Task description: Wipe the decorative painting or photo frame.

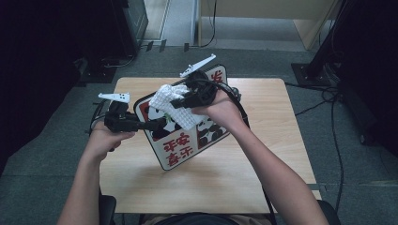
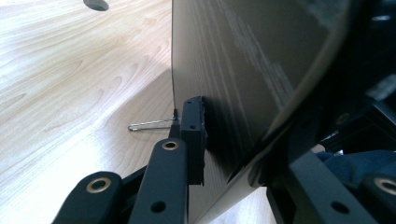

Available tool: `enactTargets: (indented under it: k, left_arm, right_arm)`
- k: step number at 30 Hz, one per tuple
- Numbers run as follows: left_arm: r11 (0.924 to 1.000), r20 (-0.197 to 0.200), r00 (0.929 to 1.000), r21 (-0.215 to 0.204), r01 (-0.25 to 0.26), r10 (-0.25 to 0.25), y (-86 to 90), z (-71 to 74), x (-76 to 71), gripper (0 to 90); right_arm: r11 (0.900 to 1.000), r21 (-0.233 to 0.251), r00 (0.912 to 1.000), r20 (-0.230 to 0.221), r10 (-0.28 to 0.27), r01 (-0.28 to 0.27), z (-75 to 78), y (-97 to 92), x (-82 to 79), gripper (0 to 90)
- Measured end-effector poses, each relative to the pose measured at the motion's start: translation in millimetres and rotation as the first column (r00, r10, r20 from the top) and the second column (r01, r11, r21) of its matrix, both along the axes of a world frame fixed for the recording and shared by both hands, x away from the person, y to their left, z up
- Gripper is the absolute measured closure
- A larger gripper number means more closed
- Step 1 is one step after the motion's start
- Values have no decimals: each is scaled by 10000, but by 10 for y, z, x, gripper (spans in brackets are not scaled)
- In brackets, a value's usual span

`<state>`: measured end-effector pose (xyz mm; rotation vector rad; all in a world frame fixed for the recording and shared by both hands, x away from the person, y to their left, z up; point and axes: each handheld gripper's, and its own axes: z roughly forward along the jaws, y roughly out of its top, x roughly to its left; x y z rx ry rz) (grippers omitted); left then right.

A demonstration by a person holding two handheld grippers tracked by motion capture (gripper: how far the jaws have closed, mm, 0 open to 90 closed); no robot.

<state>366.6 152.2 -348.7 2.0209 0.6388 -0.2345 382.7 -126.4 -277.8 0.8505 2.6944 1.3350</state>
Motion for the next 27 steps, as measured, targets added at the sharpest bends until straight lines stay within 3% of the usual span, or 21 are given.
enactTargets:
  k: [27]
  left_arm:
    - [10000,70,10000,43,16,-16,-1,2,-2,745]
  right_arm:
    - [10000,-25,9998,-219,32,-33,-358,-95,-61,793]
